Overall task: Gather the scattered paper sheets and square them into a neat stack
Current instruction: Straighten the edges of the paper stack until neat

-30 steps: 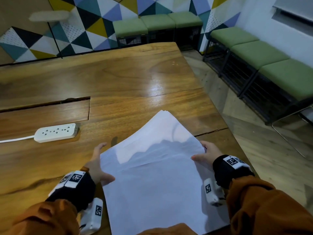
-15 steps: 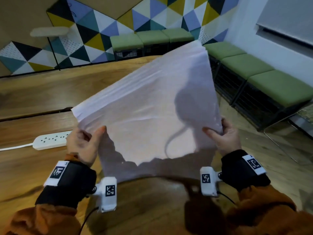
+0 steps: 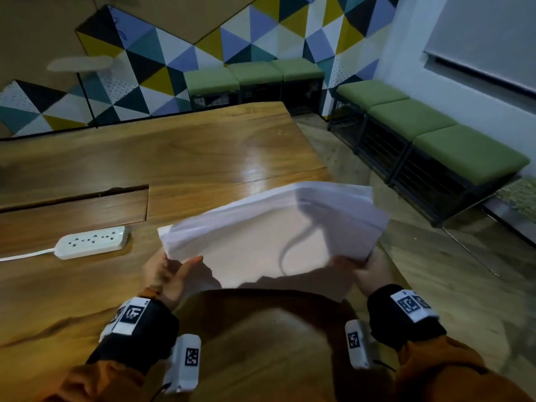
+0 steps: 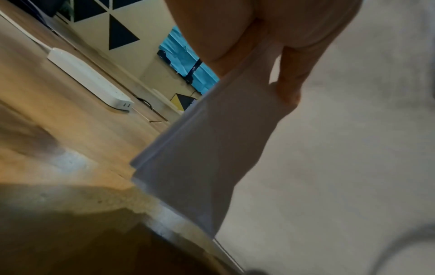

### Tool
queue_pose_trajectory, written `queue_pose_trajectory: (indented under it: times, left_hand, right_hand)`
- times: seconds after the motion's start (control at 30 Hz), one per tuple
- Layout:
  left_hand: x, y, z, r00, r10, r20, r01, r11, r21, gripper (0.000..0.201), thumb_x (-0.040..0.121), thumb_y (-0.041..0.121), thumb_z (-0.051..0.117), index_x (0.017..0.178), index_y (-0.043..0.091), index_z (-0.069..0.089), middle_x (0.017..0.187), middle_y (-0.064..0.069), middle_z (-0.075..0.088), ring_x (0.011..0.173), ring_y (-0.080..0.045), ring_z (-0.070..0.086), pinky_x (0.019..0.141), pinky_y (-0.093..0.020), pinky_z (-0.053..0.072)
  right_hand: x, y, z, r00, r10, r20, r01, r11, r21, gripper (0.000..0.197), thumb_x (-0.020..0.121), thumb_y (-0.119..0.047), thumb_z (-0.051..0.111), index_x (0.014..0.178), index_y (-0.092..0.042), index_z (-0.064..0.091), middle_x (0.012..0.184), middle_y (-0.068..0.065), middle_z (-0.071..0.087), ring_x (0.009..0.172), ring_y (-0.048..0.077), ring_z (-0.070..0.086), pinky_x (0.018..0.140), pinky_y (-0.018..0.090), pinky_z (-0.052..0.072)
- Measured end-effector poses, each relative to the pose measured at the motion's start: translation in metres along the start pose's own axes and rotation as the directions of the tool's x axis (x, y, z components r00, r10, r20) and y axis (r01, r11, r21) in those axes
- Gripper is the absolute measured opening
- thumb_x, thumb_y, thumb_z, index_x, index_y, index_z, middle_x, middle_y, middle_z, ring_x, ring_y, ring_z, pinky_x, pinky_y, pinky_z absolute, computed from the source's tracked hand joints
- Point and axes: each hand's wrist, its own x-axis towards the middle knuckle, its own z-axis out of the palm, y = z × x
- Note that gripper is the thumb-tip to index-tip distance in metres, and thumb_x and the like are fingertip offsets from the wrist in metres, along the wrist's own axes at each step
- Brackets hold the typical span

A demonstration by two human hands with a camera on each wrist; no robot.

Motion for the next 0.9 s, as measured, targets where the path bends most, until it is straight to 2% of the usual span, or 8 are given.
queue_pose_trajectory:
  times: [0.07,0.17,0.27,0.37,0.43,0.63,0.7,0.9]
  left_hand:
    - [-0.003,-0.001,-0.006,0.999,0.021,0.03,-0.019,0.998,-0.056,0.047,0.071,-0.002,0.071,0.115,-0.002,0.054,0.1,-0.009,0.057,0.092,-0.02,0.052,0.085,-0.034,0.044]
    - [-0.006,0.0,-0.011,0.999,0.028,0.03,-0.025,0.997,-0.067,0.062,0.064,0.001,0.077,0.12,0.001,0.051,0.114,-0.012,0.06,0.103,-0.023,0.054,0.088,-0.035,0.044]
    - [-0.01,0.009,-0.012,0.991,0.134,0.016,-0.133,0.989,-0.059,0.067,0.056,0.002,0.082,0.113,0.016,0.05,0.102,0.003,0.056,0.093,-0.013,0.055,0.087,-0.034,0.05]
    - [-0.017,0.021,-0.015,0.973,0.228,-0.028,-0.229,0.969,-0.09,0.077,0.04,0.031,0.084,0.1,0.05,0.04,0.11,0.002,0.05,0.098,-0.018,0.051,0.086,-0.037,0.048]
    - [-0.018,0.022,-0.015,0.964,0.258,-0.064,-0.264,0.959,-0.1,0.07,0.038,0.049,0.069,0.103,0.048,0.042,0.123,-0.006,0.047,0.115,-0.029,0.046,0.096,-0.051,0.043]
    - [-0.01,0.018,-0.003,0.947,0.228,-0.226,-0.294,0.899,-0.324,0.096,0.049,0.087,0.047,0.107,0.01,0.054,0.096,0.006,0.055,0.086,0.011,0.052,0.074,-0.008,0.04]
    - [-0.004,0.016,-0.002,0.946,0.197,-0.257,-0.277,0.905,-0.324,0.069,0.06,0.07,0.051,0.099,0.013,0.056,0.09,0.013,0.055,0.081,0.016,0.053,0.077,-0.013,0.041]
    - [0.003,0.014,0.002,0.976,0.004,-0.217,-0.101,0.894,-0.436,0.032,0.074,0.043,0.061,0.093,0.016,0.057,0.088,-0.003,0.057,0.091,-0.021,0.051,0.087,-0.039,0.041]
  right_hand:
    - [-0.007,-0.007,-0.005,1.0,0.01,0.005,-0.011,0.997,0.077,0.041,0.071,0.014,0.066,0.104,-0.006,0.052,0.09,0.004,0.059,0.085,0.024,0.058,0.058,0.008,0.052]
    - [-0.014,-0.012,-0.007,0.999,-0.045,0.013,0.043,0.994,0.098,0.071,0.064,0.007,0.074,0.126,-0.007,0.041,0.102,0.0,0.057,0.092,0.012,0.057,0.06,0.006,0.05]
    - [-0.017,-0.02,0.0,0.991,-0.134,-0.018,0.135,0.978,0.16,0.096,0.04,-0.034,0.075,0.127,-0.019,0.037,0.098,-0.015,0.051,0.085,-0.01,0.056,0.064,0.005,0.047]
    - [-0.014,-0.029,0.007,0.973,-0.185,-0.141,0.207,0.964,0.167,0.097,0.039,-0.078,0.062,0.122,-0.033,0.04,0.106,-0.014,0.05,0.094,0.002,0.053,0.076,0.025,0.048]
    - [-0.012,-0.034,0.012,0.966,-0.152,-0.207,0.195,0.959,0.208,0.09,0.046,-0.09,0.046,0.115,-0.032,0.051,0.109,0.0,0.056,0.097,0.018,0.057,0.081,0.037,0.05]
    - [-0.004,-0.041,0.015,0.944,0.067,-0.323,0.03,0.958,0.285,0.017,0.067,-0.039,0.058,0.067,-0.023,0.063,0.077,0.0,0.059,0.083,0.023,0.055,0.072,0.036,0.044]
    - [-0.003,-0.04,0.018,0.946,0.049,-0.32,0.045,0.959,0.279,0.015,0.064,-0.035,0.056,0.07,-0.024,0.065,0.078,-0.003,0.059,0.084,0.021,0.054,0.073,0.036,0.043]
    - [-0.001,-0.037,0.022,0.953,0.01,-0.304,0.083,0.953,0.292,0.049,0.068,-0.05,0.052,0.1,-0.014,0.064,0.089,-0.002,0.059,0.097,0.024,0.055,0.079,0.036,0.046]
